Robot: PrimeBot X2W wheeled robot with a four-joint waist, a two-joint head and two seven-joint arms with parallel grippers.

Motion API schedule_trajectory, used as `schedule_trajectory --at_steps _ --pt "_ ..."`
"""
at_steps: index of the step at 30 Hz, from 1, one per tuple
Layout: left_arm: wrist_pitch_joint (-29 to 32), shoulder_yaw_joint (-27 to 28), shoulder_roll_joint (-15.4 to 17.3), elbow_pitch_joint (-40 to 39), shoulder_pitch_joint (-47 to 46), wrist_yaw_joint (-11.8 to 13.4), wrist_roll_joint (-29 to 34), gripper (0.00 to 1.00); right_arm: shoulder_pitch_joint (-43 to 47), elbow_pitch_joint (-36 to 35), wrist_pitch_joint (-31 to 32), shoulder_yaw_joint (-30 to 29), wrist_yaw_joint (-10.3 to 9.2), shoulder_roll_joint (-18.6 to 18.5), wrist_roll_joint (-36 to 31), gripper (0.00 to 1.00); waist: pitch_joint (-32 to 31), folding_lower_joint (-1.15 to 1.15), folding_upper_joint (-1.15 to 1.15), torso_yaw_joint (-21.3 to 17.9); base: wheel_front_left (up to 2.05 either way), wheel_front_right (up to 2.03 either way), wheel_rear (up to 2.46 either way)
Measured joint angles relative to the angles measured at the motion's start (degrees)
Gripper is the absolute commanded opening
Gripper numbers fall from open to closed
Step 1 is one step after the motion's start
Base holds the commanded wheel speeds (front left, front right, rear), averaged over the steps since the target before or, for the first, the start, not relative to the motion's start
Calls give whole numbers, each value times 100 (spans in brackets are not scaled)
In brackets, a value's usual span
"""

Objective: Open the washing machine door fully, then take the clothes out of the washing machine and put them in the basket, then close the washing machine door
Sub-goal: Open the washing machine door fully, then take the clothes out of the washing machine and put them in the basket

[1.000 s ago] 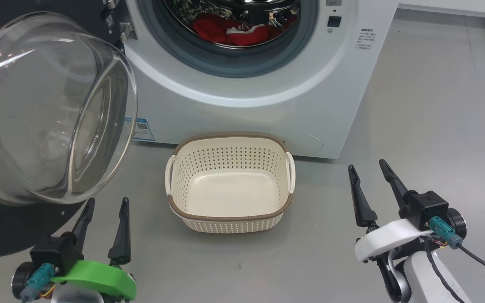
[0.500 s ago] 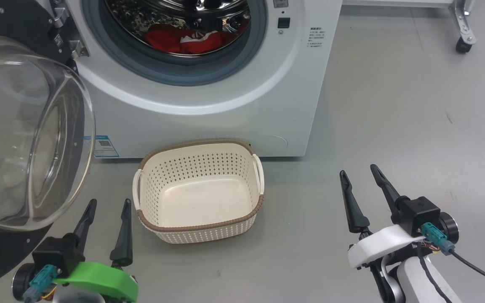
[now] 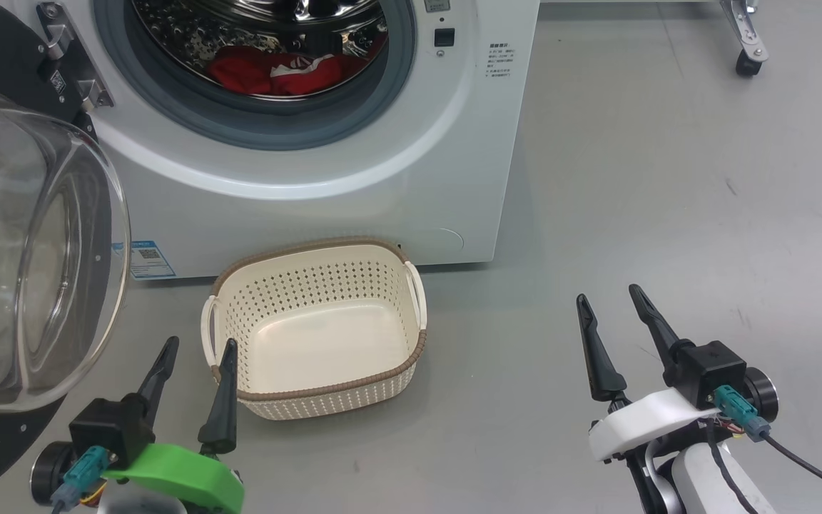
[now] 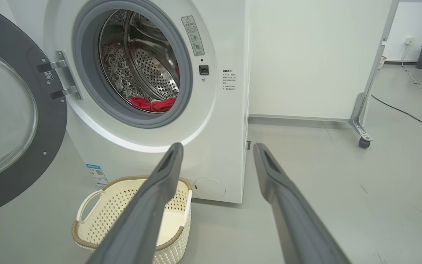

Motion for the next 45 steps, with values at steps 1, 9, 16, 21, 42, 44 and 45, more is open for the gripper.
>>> schedule_trajectory --at_steps 1,9,16,21,42,44,45 --pt "1 0 0 -3 0 0 13 100 1 -5 0 0 -1 0 0 100 2 0 0 -4 0 0 0" --pt "32 -7 1 -68 0 0 25 100 18 -64 0 -10 -55 3 32 100 16 0 0 -24 0 0 0" --pt "58 -8 0 -112 0 43 25 100 47 -104 0 -9 -94 5 32 100 20 0 0 -26 0 0 0" --pt "58 -8 0 -135 0 44 27 100 65 -119 0 0 -97 7 32 100 20 0 0 -23 1 -1 0" --pt "76 -44 1 -219 4 44 38 100 91 -145 0 7 -144 10 38 100 42 0 0 -41 48 -48 0" --pt "76 -47 1 -219 5 44 38 100 94 -145 0 9 -144 10 38 100 40 0 0 -41 96 -96 0" --pt "76 -49 2 -219 5 44 38 100 94 -146 0 11 -144 10 38 100 40 0 0 -42 102 -102 0"
